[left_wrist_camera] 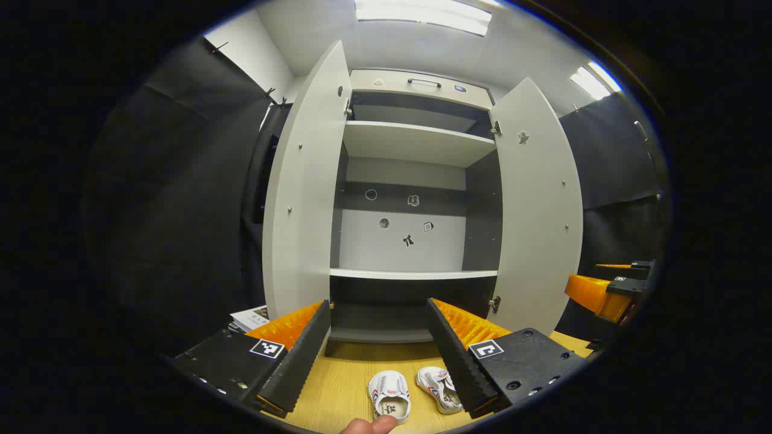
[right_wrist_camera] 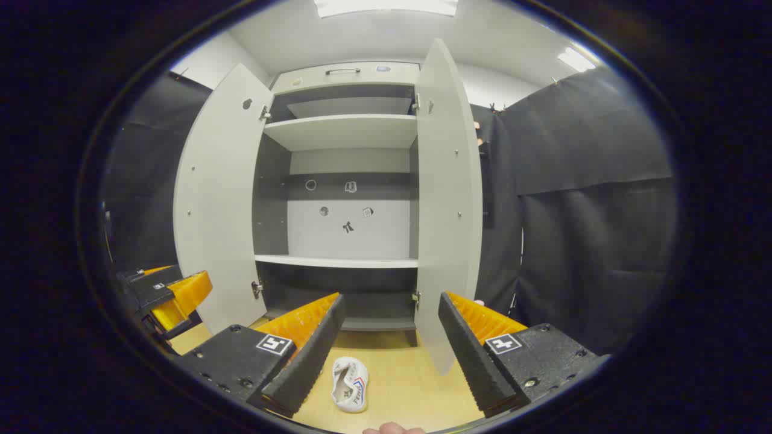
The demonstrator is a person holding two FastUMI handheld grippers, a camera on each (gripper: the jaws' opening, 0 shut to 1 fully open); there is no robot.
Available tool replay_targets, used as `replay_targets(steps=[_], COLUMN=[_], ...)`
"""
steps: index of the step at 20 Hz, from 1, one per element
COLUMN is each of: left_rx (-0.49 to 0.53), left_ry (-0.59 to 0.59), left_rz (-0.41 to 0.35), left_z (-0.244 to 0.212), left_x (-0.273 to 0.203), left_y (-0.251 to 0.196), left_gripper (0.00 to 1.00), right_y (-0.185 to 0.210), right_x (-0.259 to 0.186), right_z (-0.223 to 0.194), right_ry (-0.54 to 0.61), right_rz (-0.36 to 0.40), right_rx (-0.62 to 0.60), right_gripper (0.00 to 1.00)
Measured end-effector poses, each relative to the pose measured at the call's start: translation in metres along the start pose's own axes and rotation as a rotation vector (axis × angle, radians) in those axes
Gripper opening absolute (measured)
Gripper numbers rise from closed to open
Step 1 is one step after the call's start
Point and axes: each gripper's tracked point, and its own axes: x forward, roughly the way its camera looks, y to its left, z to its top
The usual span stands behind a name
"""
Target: Grab one shoe with the right hand and put it into the shoe cabinet, grab the other shoe with the left hand and put it into the shoe cabinet; then close the right door with the right hand and the left door with the left hand.
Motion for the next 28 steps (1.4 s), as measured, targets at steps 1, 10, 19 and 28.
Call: replay_targets(steps=[1,10,19,28], left_rx=[0.004,0.013,0.021,0.027], left_ry=[0.0,0.0,-0.006,-0.016], left_rz=[-0.001,-0.023,-0.044,-0.04], left_z=[0.0,-0.002,0.002,0.004], left_x=[0.0,0.004,0.004,0.001], left_y=[0.0,-0.005,-0.012,-0.008], left_gripper=[0.95,0.95,0.95,0.95], right_y=[0.0,0.0,-0.002,0.002], right_x=[0.001,0.002,0.0,0.003], right_z=[0.001,0.006,0.014,0.003], right_ry=[-0.002,-0.025,-0.043,-0.018], right_rz=[0.001,-0.004,-0.013,-0.002], right_rx=[0.001,0.015,0.015,0.011], right_gripper=[0.99,1.0,0.99,1.0])
